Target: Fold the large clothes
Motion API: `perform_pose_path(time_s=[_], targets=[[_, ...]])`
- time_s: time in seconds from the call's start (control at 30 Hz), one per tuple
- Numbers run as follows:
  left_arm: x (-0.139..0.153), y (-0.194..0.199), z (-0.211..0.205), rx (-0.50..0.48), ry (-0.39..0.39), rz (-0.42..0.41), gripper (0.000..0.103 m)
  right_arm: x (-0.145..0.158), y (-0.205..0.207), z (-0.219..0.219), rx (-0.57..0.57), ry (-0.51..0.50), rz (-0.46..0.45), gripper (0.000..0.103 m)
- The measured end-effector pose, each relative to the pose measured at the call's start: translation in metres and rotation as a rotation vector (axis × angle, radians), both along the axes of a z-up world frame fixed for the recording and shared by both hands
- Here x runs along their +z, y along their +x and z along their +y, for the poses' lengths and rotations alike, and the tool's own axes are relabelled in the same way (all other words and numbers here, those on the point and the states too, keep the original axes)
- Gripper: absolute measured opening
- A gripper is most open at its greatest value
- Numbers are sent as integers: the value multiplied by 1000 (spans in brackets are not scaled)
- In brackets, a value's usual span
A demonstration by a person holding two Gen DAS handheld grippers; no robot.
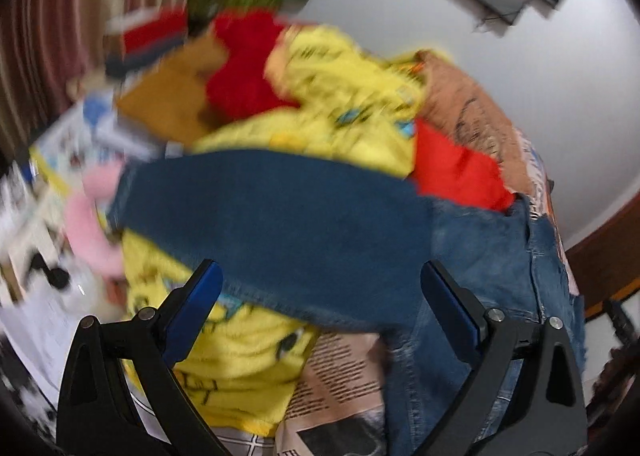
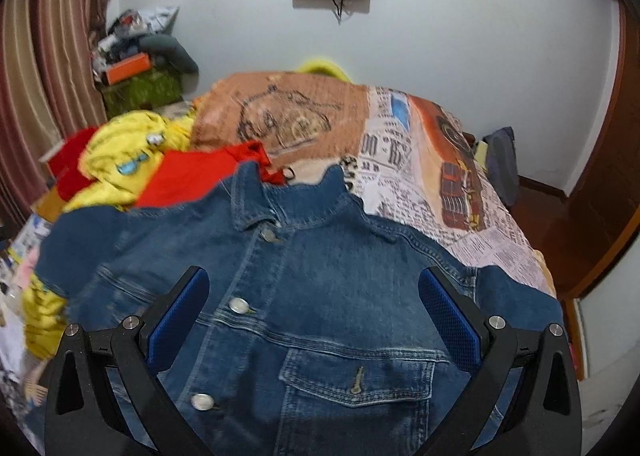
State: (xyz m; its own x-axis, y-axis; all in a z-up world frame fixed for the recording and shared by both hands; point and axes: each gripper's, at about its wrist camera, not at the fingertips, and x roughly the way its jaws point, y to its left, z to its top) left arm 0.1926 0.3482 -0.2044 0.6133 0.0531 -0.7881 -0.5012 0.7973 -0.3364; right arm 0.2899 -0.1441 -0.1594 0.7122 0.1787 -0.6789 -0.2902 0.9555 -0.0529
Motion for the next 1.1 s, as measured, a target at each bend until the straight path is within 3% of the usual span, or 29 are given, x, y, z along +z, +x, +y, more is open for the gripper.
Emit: perform_pose_path(time_s=[0.3,0.4,0.47,0.53,0.6,0.67,0.73,0.83,1.0,1.1], targets=[[-82,7,39,57,-229,104,80,-26,14,4,11,-52,95,103],[-97,12,46,85,-250,130,77,-29,17,4,11,-56,113,103],[-105,16,50,100,-232,150,75,-30,18,5,11,-59,117,103],[-109,20,52,119,-194,176,62,-31,18,5,10,-61,122,103],[-111,23,55,127,-183,176,61,-32,19,5,10,-63,126,103],[-107,24,54,139,-143,171,52,-32,19,6,9,-66,128,103],[-100,24,50,146,-72,182,35,-31,18,7,10,-69,125,103],[-83,28,43,141,34,182,20,-27,16,8,17,-77,111,103],[-42,33,28,117,166,139,14,-19,12,9,31,-87,89,103],[-5,40,14,93,222,63,12,-12,8,7,35,-84,76,103]])
